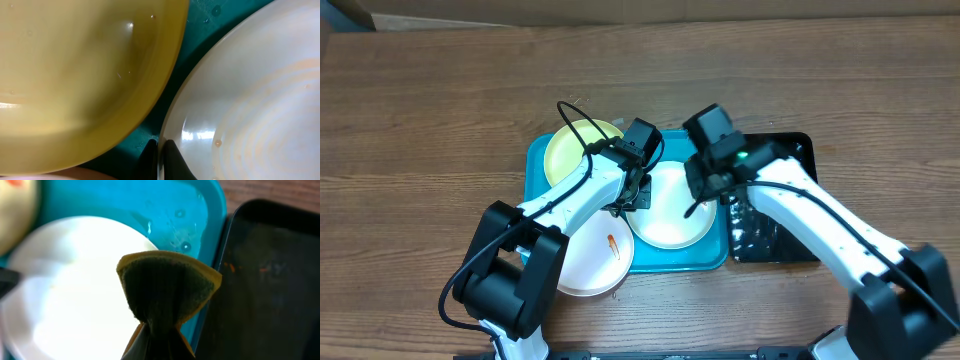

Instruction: Clean dirty plates on tray and stack at the side

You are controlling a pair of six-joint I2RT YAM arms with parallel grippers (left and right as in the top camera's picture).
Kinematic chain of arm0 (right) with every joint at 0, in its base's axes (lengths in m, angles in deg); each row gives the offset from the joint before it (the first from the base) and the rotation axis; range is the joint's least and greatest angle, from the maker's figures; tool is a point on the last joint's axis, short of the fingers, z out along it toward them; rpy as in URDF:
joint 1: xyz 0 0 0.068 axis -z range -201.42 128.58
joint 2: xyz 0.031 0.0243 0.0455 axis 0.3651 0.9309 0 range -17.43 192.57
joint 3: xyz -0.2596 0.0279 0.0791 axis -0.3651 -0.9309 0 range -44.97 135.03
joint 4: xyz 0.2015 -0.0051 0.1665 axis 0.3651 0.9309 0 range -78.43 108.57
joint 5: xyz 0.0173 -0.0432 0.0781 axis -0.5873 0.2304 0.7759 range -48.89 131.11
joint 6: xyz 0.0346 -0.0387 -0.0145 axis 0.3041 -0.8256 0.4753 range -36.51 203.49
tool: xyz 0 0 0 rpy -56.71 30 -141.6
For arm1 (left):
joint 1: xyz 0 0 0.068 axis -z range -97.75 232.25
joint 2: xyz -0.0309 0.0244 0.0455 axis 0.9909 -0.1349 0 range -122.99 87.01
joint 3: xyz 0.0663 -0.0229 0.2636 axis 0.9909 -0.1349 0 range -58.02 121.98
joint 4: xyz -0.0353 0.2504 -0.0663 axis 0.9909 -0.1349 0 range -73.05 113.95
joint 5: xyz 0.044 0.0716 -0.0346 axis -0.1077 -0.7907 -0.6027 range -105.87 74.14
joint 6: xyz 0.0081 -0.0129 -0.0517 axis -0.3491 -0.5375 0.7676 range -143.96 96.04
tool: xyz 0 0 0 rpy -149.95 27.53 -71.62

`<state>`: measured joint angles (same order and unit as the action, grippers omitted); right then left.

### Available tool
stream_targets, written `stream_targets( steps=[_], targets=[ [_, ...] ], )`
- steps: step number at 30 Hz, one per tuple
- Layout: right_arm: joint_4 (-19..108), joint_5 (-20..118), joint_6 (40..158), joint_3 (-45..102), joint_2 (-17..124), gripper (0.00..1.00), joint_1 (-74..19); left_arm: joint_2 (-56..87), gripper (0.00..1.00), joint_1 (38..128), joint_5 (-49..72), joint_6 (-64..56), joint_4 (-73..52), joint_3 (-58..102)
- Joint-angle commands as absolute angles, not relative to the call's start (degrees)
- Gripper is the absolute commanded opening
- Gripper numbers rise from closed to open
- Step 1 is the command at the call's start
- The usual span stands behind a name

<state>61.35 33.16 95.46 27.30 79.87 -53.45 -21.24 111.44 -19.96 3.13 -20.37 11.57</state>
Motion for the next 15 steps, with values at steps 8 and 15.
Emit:
stream_targets(
  steps=[8, 15],
  targets=[
    [59.0, 28.3, 93.4, 27.9, 89.9, 0.04, -54.4, -22.1, 0.04, 110.7, -20.7, 4.6, -20.8, 11.2],
    [58.4, 29.8, 93.4, 27.2, 95.1, 0.04, -54.5, -22.1, 0.04, 110.7, -20.7, 4.6, -20.8, 11.2]
  ],
)
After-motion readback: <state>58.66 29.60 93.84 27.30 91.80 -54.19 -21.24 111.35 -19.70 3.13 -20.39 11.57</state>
